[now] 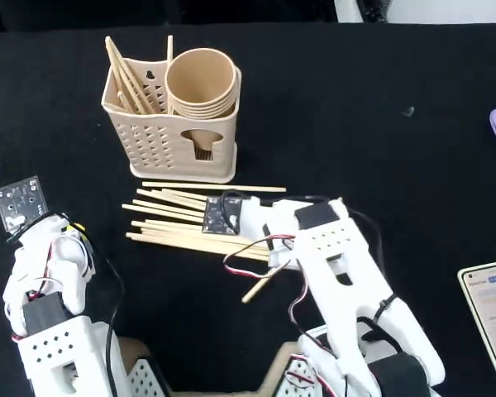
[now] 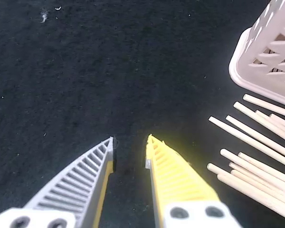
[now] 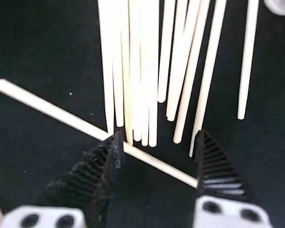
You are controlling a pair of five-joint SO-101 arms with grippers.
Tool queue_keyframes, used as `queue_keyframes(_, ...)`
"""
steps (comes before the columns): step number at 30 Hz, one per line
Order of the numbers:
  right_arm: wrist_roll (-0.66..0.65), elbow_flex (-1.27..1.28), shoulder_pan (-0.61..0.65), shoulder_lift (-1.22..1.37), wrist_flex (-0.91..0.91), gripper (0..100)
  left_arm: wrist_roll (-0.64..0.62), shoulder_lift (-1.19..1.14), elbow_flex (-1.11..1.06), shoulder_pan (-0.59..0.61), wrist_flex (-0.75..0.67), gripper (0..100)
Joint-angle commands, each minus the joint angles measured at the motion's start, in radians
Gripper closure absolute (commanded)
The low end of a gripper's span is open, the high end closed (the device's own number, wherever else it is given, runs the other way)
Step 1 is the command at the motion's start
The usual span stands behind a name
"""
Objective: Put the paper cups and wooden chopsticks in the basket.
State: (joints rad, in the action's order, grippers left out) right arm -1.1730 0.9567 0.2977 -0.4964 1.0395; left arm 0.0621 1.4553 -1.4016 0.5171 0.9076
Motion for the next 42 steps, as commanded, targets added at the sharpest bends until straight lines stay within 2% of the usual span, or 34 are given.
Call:
queue_keyframes(1,-0.044,-0.004,-0.021,0.111,-0.017,74.7,-0.006,0.011,0.010,0.010,-0.023,88)
queue_keyframes(6,-0.055,-0.010,-0.069,0.116,0.040,74.7,-0.006,0.011,0.010,0.008,-0.023,88)
queue_keyframes(11,-0.186,0.042,-0.166,-0.002,0.133,74.8,-0.006,0.011,0.010,0.004,-0.023,88)
queue_keyframes(15,-0.253,0.143,-0.222,-0.085,0.040,74.8,-0.006,0.011,0.010,0.007,-0.023,88)
queue_keyframes(23,-0.259,0.245,-0.224,-0.108,-0.230,74.8,-0.006,0.011,0.010,0.010,-0.023,88)
queue_keyframes(36,-0.371,0.246,-0.224,-0.107,-0.238,74.9,-0.006,0.011,0.010,0.010,-0.023,88)
queue_keyframes(42,-0.374,0.240,-0.224,-0.105,-0.198,74.9,-0.006,0.011,0.010,0.012,-0.023,88)
